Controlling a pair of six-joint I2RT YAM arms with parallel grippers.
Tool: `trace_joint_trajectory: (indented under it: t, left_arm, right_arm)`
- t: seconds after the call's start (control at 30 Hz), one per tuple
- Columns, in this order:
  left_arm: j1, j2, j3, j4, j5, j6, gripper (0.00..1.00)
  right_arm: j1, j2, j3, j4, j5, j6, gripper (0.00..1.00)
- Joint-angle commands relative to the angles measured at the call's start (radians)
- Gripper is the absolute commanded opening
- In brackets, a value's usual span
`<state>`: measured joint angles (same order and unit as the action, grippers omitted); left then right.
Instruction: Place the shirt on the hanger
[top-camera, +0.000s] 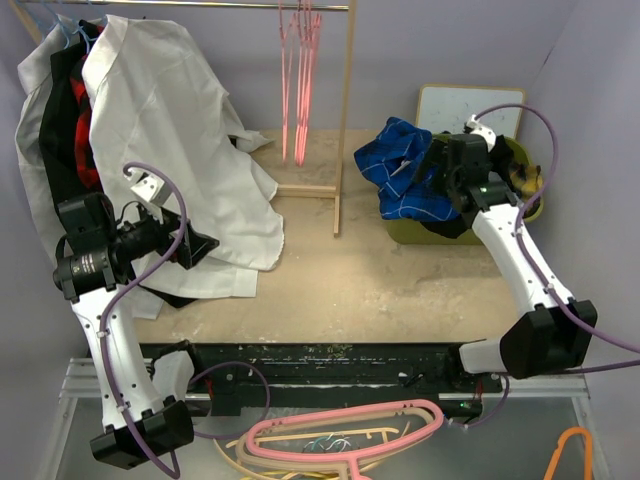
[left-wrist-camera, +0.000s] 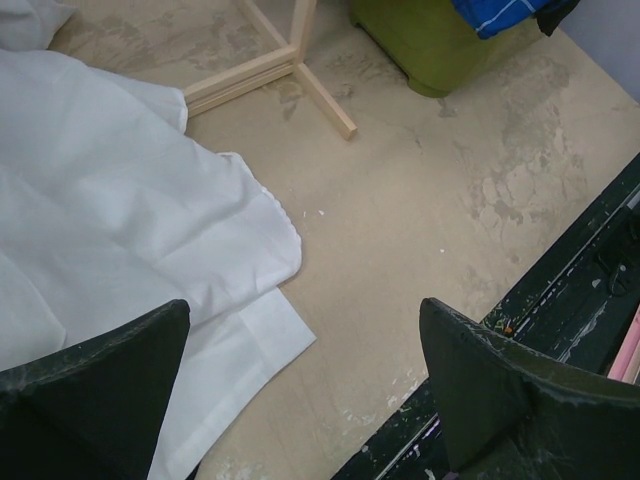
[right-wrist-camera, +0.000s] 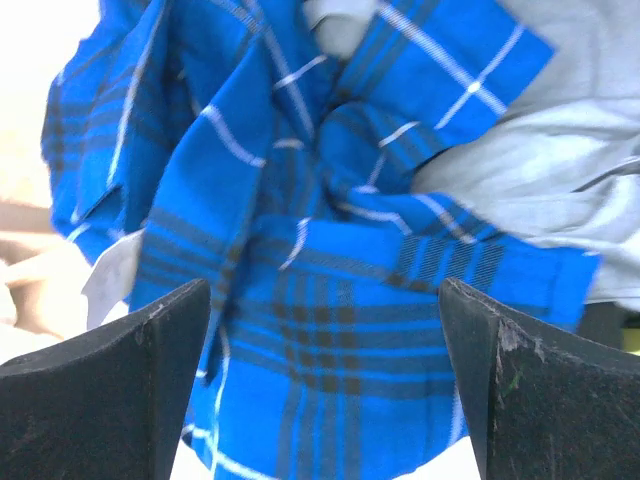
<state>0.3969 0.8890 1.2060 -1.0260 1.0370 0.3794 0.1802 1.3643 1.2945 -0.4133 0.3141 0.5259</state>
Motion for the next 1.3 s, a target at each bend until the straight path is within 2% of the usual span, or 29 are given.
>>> trace_joint_trajectory:
  t: [0.0, 0.23, 0.63, 0.7, 0.73, 0.8, 0.9, 0.97, 1.0, 1.17, 1.27]
  left_arm:
    - [0.000, 0.006, -0.009, 0.010, 0.051, 0.058, 0.99]
    - [-0.016, -0.002, -0.018, -0.008, 0.055, 0.086, 0.99]
    - [-0.025, -0.007, -0.029, -0.020, 0.039, 0.105, 0.99]
    - [-0.030, -0.002, -0.029, -0.019, 0.038, 0.106, 0.99]
    - [-0.032, 0.000, -0.029, -0.017, 0.038, 0.108, 0.99]
    - [-0.036, 0.007, -0.025, -0.017, 0.033, 0.109, 0.99]
    - [-0.041, 0.019, -0.020, -0.016, 0.031, 0.112, 0.99]
    - [-0.042, 0.024, -0.022, -0.011, 0.032, 0.110, 0.99]
    - [-0.042, 0.026, -0.024, -0.010, 0.032, 0.110, 1.00]
    - [-0.049, 0.060, -0.016, -0.044, 0.061, 0.134, 0.99]
    - [-0.059, 0.116, 0.023, -0.142, 0.113, 0.221, 0.99]
  right_arm:
    - [0.035, -0.017, -0.003, 0.005, -0.100, 0.057, 0.96]
    - [0.036, -0.008, -0.006, 0.096, -0.108, 0.019, 0.95]
    - [0.036, 0.161, 0.037, 0.152, -0.084, 0.001, 0.94]
    - [0.036, 0.185, 0.051, 0.153, -0.079, -0.008, 0.91]
    - [0.036, 0.192, 0.053, 0.159, -0.083, -0.012, 0.87]
    - [0.036, 0.192, 0.044, 0.177, -0.107, -0.020, 0.68]
    - [0.040, 0.144, 0.000, 0.228, -0.146, -0.039, 0.33]
    - [0.049, 0.091, -0.030, 0.267, -0.145, -0.058, 0.03]
    - [0.057, 0.063, -0.039, 0.269, -0.133, -0.062, 0.00]
    - [0.126, -0.112, -0.083, 0.310, -0.051, -0.123, 0.00]
    - [0.165, -0.244, -0.120, 0.386, -0.117, -0.181, 0.00]
